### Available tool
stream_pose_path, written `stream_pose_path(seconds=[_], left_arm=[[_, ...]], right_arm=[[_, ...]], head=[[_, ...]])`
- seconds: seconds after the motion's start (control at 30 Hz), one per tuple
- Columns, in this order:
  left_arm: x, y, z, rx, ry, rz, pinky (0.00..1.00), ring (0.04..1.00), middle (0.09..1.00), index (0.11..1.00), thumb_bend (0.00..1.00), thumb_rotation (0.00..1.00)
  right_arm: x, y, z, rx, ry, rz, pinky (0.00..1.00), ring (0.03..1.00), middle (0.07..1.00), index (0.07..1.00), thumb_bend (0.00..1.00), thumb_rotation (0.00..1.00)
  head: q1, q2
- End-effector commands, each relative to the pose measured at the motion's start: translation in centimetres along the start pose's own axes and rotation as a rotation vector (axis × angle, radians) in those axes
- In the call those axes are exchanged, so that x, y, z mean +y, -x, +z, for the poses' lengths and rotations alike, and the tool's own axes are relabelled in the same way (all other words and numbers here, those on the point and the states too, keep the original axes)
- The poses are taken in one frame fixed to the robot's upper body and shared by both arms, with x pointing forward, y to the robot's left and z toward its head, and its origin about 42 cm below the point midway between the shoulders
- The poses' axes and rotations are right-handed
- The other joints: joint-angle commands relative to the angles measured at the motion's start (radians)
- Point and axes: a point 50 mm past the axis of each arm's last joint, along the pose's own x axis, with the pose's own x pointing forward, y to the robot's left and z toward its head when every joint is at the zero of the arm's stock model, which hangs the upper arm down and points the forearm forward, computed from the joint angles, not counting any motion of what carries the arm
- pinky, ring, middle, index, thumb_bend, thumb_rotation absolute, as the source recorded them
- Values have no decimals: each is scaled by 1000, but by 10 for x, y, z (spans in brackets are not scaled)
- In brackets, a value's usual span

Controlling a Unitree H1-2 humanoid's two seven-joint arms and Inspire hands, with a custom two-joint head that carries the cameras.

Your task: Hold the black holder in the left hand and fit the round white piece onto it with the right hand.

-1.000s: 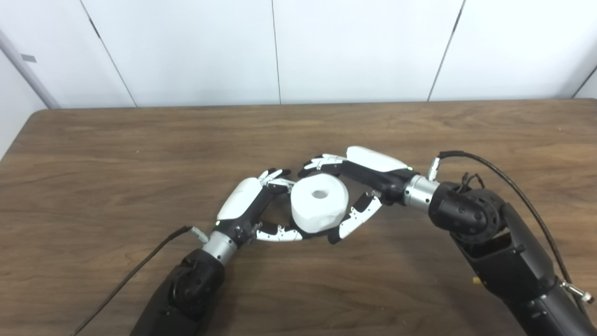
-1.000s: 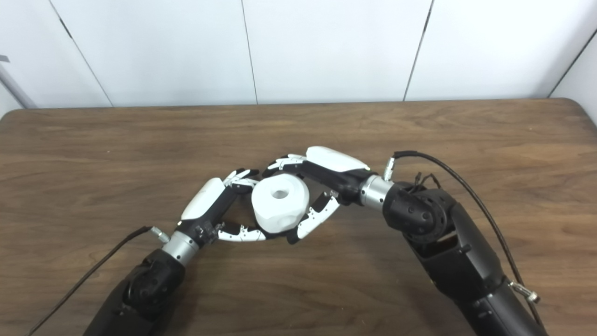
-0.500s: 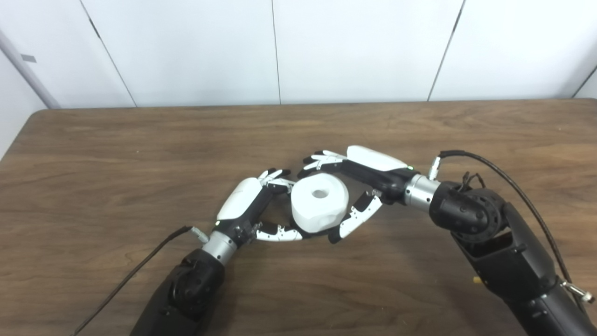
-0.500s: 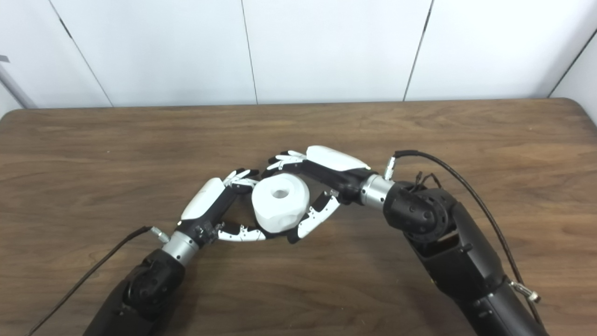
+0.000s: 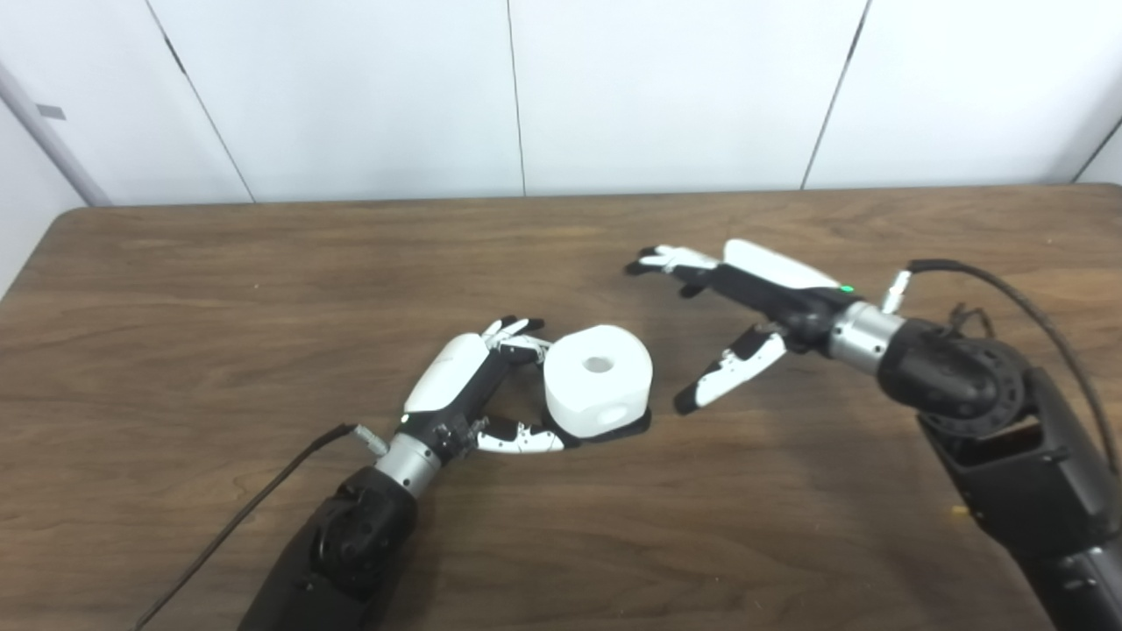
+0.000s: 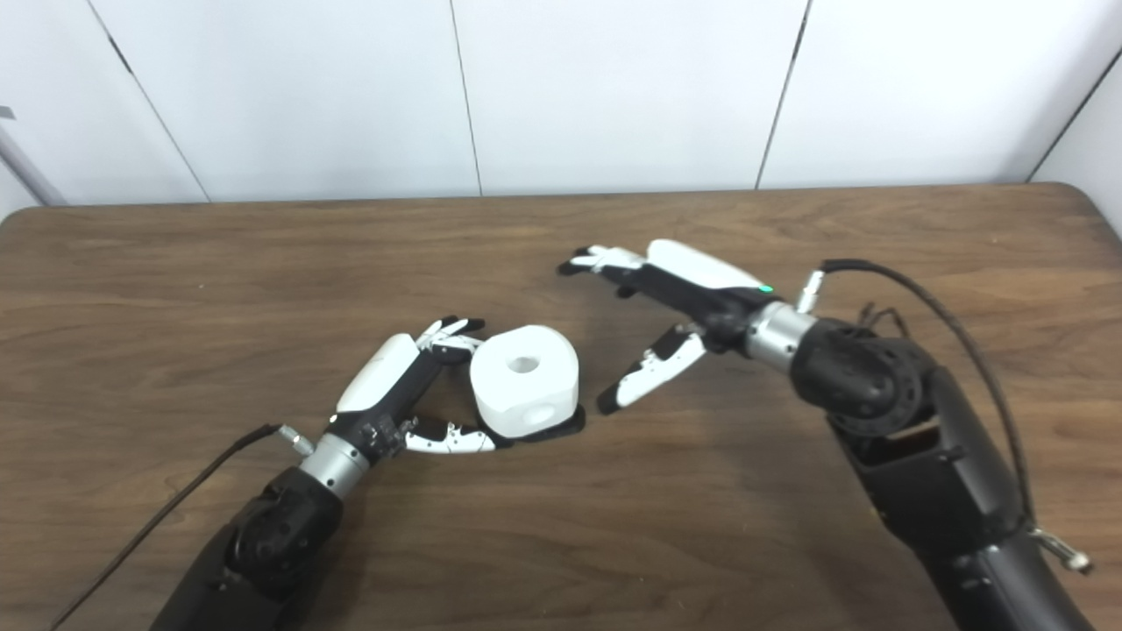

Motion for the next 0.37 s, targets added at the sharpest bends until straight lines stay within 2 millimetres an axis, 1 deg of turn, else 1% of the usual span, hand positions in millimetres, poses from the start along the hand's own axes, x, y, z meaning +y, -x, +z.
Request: stream_pose_path(seconds=[0.0, 0.17, 0.27, 0.33], left_arm=[[8, 4, -8, -10, -9, 12, 1000, 930, 732, 481, 523, 53], [14, 4, -10, -4, -18, 8, 1000, 929, 732, 481, 523, 54], [18, 4, -11, -5, -31, 3, 1000, 925, 734, 481, 523, 54], [21, 5, -13, 0, -34, 0, 1000, 922, 736, 481, 523, 54]], right_arm=[[-13, 6, 6, -24, 13, -58, 866, 1000, 988, 925, 952, 356], [-7, 12, -6, -19, -24, -71, 855, 997, 986, 922, 953, 375], [-4, 16, -11, 7, -51, -76, 889, 1000, 986, 927, 966, 372], [-3, 19, -14, 20, -69, -92, 894, 999, 982, 927, 956, 339]], head=[[-2, 1], [-12, -2], [-17, -5], [-18, -4]])
